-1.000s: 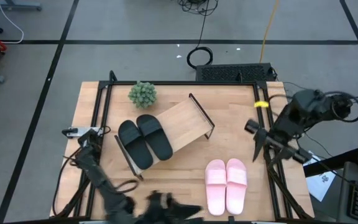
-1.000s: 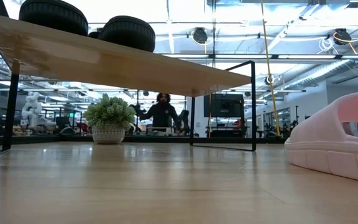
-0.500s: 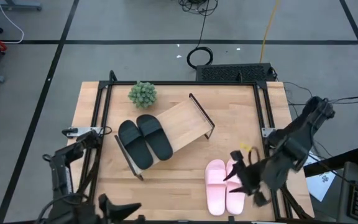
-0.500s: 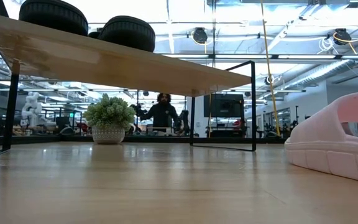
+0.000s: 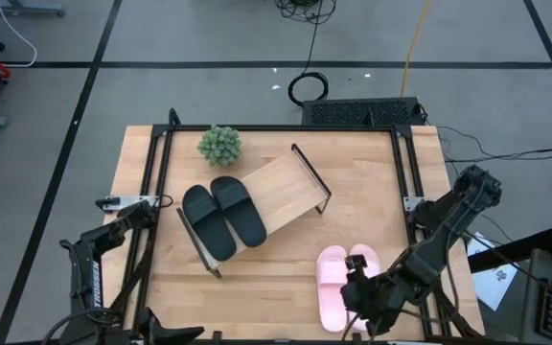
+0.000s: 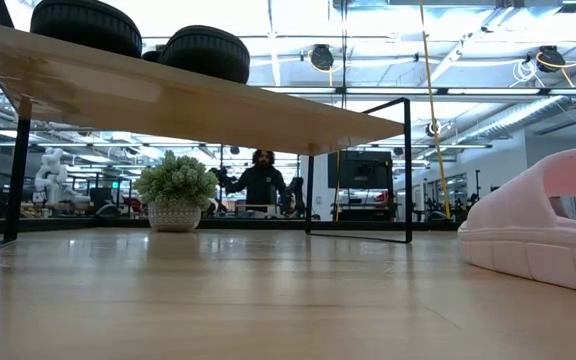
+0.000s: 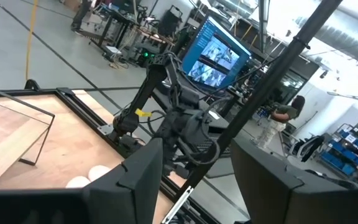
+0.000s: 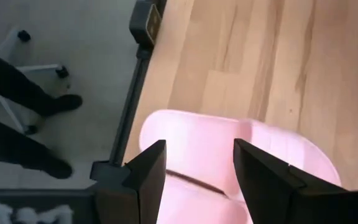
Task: Pick and place slides into the shelf
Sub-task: Put the left pink slide on the shelf
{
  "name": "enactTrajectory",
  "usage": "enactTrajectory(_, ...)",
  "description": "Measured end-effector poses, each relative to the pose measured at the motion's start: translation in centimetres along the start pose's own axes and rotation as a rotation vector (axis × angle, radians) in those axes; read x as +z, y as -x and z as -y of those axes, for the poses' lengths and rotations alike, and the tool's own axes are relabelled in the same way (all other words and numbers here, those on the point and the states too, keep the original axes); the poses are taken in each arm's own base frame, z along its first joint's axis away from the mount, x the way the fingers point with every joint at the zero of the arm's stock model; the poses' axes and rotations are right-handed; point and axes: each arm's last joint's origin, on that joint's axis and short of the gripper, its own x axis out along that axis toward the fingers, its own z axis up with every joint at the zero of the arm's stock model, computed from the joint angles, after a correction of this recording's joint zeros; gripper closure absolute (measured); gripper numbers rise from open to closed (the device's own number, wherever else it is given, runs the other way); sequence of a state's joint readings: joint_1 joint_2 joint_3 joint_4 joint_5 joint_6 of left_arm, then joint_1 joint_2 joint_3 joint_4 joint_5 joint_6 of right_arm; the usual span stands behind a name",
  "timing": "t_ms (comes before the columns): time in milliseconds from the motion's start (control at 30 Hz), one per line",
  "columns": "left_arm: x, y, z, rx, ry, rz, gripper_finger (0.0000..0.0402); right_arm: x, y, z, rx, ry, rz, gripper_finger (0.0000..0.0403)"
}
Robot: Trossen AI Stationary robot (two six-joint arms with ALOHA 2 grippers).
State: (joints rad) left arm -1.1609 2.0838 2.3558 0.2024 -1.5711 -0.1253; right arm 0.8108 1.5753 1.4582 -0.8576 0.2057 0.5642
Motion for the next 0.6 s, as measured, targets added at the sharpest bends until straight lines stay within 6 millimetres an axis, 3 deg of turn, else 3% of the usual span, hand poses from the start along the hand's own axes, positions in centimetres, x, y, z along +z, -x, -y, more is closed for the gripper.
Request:
enactTrajectory(333,-0.3,0.9,0.0,-0.017,-0.028,-0.011,0.0211,0.6,-2.0,0.0,-0.02,-0.046,-0.002,0.0225)
enactTrajectory(600,-0.4,0.9,0.0,-0.018,-0.038,-0.011,0.0211,-0.4,-4.0,0.2,-0.105,-0.052,-0.122,0.0225)
